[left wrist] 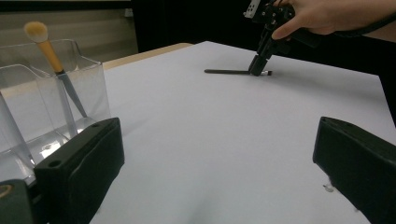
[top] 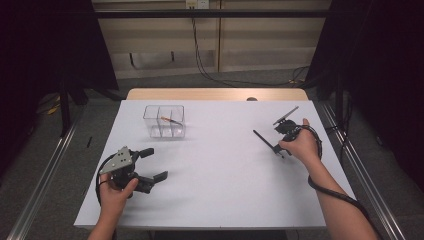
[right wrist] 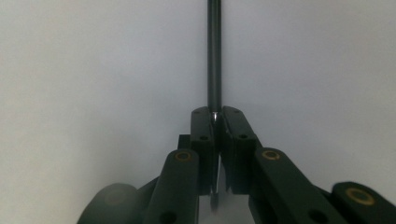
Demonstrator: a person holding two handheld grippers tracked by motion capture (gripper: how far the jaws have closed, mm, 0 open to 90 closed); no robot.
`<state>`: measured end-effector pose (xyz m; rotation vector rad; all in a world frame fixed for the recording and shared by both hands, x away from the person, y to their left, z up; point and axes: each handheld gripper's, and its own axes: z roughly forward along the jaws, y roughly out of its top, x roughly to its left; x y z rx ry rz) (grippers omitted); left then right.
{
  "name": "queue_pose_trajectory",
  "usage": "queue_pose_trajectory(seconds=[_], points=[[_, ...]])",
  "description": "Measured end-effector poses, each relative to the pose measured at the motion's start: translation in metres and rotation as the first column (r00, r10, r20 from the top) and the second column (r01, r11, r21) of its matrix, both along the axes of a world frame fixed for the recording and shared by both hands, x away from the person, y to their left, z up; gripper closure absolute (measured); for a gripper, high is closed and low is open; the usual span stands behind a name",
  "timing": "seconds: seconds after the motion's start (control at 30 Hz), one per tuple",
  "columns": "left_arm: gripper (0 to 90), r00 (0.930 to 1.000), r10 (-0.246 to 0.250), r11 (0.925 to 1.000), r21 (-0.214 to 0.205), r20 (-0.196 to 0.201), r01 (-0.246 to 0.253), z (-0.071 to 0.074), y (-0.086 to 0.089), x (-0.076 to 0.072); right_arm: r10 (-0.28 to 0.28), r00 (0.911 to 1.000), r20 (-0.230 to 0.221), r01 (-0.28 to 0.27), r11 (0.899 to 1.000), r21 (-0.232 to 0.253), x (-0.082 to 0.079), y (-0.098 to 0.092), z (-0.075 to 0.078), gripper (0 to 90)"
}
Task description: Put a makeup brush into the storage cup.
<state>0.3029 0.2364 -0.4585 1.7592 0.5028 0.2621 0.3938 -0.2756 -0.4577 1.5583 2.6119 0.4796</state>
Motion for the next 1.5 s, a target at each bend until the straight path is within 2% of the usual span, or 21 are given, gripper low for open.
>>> queue_pose_trajectory(seconds=[0.13, 0.27, 0.4, 0.53, 0.63, 0.9, 1.23, 1.5], points=[[2.1, 1.0, -0.001, 1.0, 0.004, 0.001, 0.001, 0.0, -0.001, 0.0, -0.02, 0.9996, -0.018, 0.02, 1.0, -0.012, 0.002, 0.002, 0.0, 83.8], [2.1, 1.0, -0.004, 1.0, 0.005, 0.0, 0.004, 0.001, -0.001, 0.0, 0.004, 0.9999, -0.016, -0.005, 0.999, -0.042, 0.002, 0.006, 0.001, 84.6], [2.1, 1.0, -0.004, 1.0, 0.001, 0.002, 0.004, 0.001, 0.0, -0.001, 0.014, 0.9999, -0.003, -0.014, 0.999, -0.047, 0.001, 0.006, 0.001, 84.8], [2.1, 1.0, 0.0, 1.0, -0.002, 0.003, 0.0, 0.001, 0.001, -0.001, 0.019, 0.9998, 0.008, -0.019, 0.999, -0.036, -0.001, 0.003, 0.002, 84.8], [2.4, 1.0, -0.003, 1.0, -0.003, 0.002, 0.003, 0.001, 0.0, 0.0, 0.021, 0.9997, 0.015, -0.021, 1.0, -0.008, -0.003, 0.0, 0.008, 84.9], [2.3, 1.0, -0.006, 1.0, 0.004, 0.001, 0.006, 0.002, -0.002, -0.001, 0.049, 0.998, 0.04, -0.049, 0.999, 0.023, -0.01, -0.002, 0.019, 84.9], [1.9, 1.0, -0.004, 1.0, -0.002, -0.008, 0.004, 0.002, -0.003, -0.001, 0.108, 0.9902, 0.088, -0.114, 0.991, 0.07, -0.02, 0.006, 0.03, 84.9], [1.9, 0.9999, -0.008, 1.0, 0.006, -0.007, 0.008, 0.002, -0.004, 0.0, 0.12, 0.9888, 0.088, -0.129, 0.987, 0.098, -0.024, 0.006, 0.03, 84.9]])
